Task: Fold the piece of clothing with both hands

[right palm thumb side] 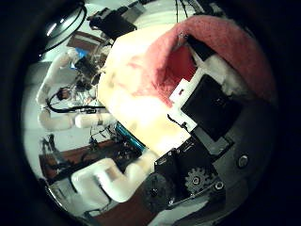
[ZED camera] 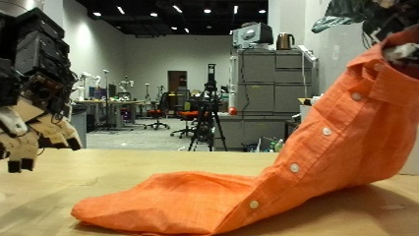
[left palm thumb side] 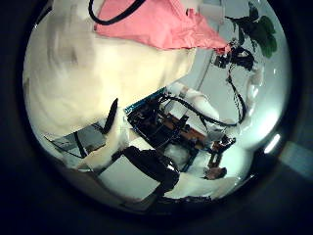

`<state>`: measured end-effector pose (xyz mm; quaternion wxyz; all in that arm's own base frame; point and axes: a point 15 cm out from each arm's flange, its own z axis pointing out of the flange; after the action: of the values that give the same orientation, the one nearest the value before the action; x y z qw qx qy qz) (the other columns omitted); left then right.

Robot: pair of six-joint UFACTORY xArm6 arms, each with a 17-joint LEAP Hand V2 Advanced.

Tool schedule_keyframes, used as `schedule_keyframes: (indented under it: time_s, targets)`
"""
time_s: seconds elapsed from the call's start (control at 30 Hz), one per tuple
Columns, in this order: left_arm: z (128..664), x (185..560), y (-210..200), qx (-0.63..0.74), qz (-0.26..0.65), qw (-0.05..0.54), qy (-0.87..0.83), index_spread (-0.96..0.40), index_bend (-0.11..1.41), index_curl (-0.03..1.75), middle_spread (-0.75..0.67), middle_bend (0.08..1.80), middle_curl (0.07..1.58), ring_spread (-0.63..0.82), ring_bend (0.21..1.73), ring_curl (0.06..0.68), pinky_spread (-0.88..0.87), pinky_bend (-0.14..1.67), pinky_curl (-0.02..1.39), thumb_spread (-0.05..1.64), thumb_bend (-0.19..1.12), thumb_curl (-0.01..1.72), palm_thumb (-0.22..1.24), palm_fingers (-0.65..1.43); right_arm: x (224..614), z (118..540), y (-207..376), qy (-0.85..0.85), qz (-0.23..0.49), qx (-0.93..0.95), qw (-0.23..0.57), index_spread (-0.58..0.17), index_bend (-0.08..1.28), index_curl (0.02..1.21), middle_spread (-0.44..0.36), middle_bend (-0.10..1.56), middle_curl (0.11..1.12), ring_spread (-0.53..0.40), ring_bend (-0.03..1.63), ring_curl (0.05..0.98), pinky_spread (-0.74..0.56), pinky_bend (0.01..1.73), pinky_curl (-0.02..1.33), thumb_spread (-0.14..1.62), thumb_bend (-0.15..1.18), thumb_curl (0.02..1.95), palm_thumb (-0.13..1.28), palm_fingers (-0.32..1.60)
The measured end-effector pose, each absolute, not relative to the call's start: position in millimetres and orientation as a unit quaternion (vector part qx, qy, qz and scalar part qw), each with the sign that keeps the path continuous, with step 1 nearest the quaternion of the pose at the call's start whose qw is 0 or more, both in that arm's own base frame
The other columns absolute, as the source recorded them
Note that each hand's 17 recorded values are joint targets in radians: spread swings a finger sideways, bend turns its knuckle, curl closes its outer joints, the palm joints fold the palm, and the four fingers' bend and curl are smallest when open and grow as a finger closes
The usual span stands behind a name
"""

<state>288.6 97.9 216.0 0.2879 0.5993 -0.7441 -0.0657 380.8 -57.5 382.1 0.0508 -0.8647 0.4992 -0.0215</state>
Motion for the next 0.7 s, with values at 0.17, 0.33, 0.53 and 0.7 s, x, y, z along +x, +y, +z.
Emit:
schedule_keyframes:
  time_s: [0.17, 0.33, 0.53, 0.7]
  targets:
    - [207, 275, 107, 0.604, -0.059, 0.302, -0.735, 0.08, 0.15, 0.27, 0.38, 0.17, 0.24, 0.59, 0.38, 0.216, 0.53, 0.25, 0.32, 1.1, -0.02, 0.39, 0.57, -0.05, 393, 400, 8, 0.461, -0.024, -0.884, 0.069, -0.241, 1.09, 0.76, -0.101, 1.39, 0.68, -0.246, 1.26, 0.833, -0.28, 1.1, 1.04, 1.14, 0.0, 1.26, 1.05, 1.12]
    - [204, 268, 116, 0.607, -0.048, 0.306, -0.732, 0.08, 0.15, 0.27, 0.38, 0.17, 0.24, 0.59, 0.38, 0.216, 0.53, 0.25, 0.32, 1.1, -0.02, 0.39, 0.57, -0.05, 393, 405, 108, 0.386, -0.019, -0.919, 0.076, -0.237, 1.11, 0.77, -0.105, 1.37, 0.68, -0.246, 1.26, 0.832, -0.29, 1.1, 1.03, 1.15, -0.03, 1.22, 0.95, 1.09]
    - [212, 265, 120, 0.613, -0.039, 0.296, -0.731, 0.08, 0.15, 0.27, 0.38, 0.17, 0.24, 0.59, 0.38, 0.217, 0.53, 0.25, 0.32, 1.1, -0.02, 0.39, 0.57, -0.05, 372, 355, 259, 0.254, 0.027, -0.966, 0.038, -0.247, 1.09, 0.78, -0.129, 1.32, 0.7, -0.246, 1.27, 0.834, -0.31, 1.08, 1.02, 1.22, 0.0, 1.13, 0.89, 1.02]
    - [214, 254, 125, 0.616, -0.033, 0.296, -0.729, 0.08, 0.15, 0.27, 0.38, 0.17, 0.24, 0.59, 0.38, 0.216, 0.53, 0.25, 0.32, 1.1, -0.02, 0.39, 0.57, -0.05, 394, 329, 327, 0.222, -0.004, -0.973, 0.068, -0.263, 1.0, 0.78, -0.138, 1.29, 0.71, -0.249, 1.28, 0.824, -0.35, 1.02, 0.99, 1.31, -0.01, 1.01, 0.85, 0.91]
